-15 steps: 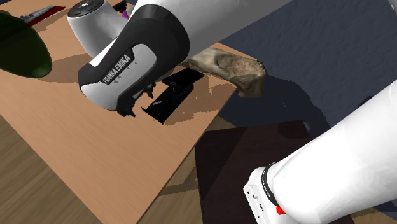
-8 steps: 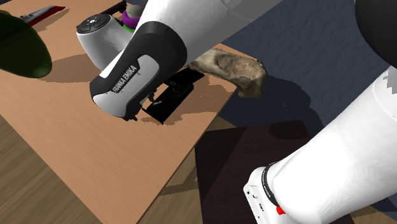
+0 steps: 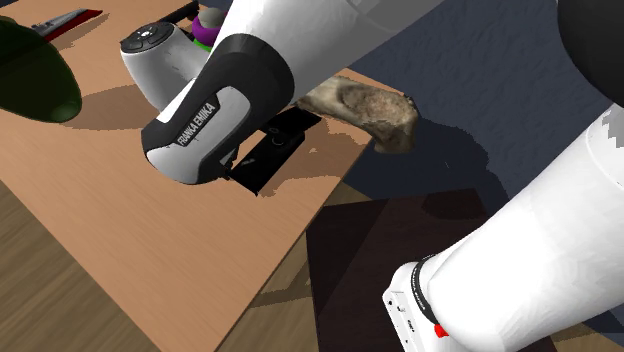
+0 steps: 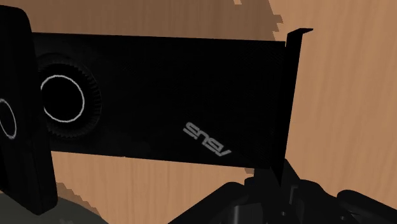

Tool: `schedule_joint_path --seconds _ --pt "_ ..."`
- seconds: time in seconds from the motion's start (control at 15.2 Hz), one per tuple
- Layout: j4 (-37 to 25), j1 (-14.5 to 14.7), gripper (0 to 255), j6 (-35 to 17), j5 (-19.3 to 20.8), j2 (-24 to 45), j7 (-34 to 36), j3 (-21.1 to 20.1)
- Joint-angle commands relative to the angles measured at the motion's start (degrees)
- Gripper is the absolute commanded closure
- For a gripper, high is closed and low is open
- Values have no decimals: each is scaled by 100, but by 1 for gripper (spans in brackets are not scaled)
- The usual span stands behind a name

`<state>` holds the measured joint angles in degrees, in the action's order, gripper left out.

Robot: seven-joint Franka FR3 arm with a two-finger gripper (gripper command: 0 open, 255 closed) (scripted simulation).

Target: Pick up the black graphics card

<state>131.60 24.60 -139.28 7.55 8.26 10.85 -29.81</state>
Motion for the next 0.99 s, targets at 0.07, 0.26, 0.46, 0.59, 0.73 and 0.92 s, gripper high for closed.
schedule_joint_path --seconds 0.07,0.26,0.46,0.59,0.73,0.92 --pt "4 1 255 -2 0 2 1 -1" --pt "-48 -29 255 210 -164 -190 -117 -41" --pt "-113 -50 255 426 -313 -372 -225 -67" --pt "-163 -60 255 573 -404 -487 -291 -78" --pt "-218 -67 255 721 -488 -597 -352 -84" --pt "-310 -76 255 946 -600 -753 -435 -87"
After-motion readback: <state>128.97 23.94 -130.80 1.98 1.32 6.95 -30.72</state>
